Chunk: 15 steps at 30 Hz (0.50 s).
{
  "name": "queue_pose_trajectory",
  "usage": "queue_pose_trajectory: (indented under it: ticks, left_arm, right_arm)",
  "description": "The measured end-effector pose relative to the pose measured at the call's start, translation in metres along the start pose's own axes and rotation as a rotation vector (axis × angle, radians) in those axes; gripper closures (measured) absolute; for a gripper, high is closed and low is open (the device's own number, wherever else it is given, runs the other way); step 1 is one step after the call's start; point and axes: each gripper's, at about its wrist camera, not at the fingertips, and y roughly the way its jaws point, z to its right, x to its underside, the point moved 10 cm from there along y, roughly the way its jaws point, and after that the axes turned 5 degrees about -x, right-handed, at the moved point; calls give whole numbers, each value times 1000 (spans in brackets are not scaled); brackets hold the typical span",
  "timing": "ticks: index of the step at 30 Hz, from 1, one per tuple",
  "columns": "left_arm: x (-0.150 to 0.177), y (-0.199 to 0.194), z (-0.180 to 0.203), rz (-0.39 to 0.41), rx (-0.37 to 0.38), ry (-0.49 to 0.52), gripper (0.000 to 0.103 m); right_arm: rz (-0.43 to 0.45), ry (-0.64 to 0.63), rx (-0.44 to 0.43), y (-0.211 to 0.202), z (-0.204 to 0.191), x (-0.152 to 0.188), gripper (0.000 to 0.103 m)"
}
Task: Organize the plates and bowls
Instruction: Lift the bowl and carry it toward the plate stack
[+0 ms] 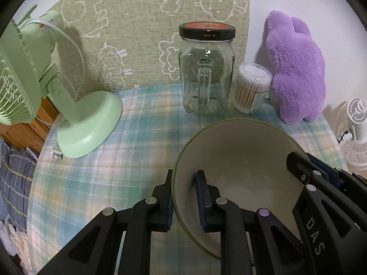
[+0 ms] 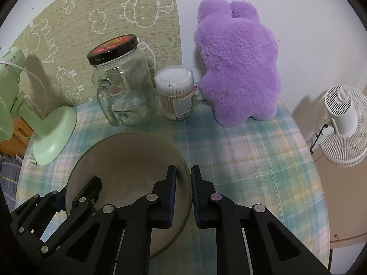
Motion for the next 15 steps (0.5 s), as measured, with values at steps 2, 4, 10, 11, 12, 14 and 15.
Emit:
queue_pose_trajectory:
  ticks: [2,4,10,11,12,14,15]
  left_arm:
    - [2,-5,-3,0,0,-2,89]
    - [4,-12,-7,5,-1,-6,89]
    - [5,-40,-18,31,-6,-18,89]
    - [6,-47,-20,39,-7,-21,89]
    - [6,-53,-21,45,-7,-23,89]
    - [6,-65,-24,54,-9,-27,89]
    - [6,-71,-25,60,-9,-28,89]
  right_arm:
    - [-4,3,-1,-5,-2,3,87]
    - [-4,1,-1,-10,-5,5,87]
    - [12,0,-7,-35,-15,8,87]
    - [18,-1,-9,-41,-17,8,87]
    - [23,-1,-10,-47,-18,8,87]
    - [34,-4,-13,-61,-22,8,87]
    - [37,-3,-15,-66,-22,9,87]
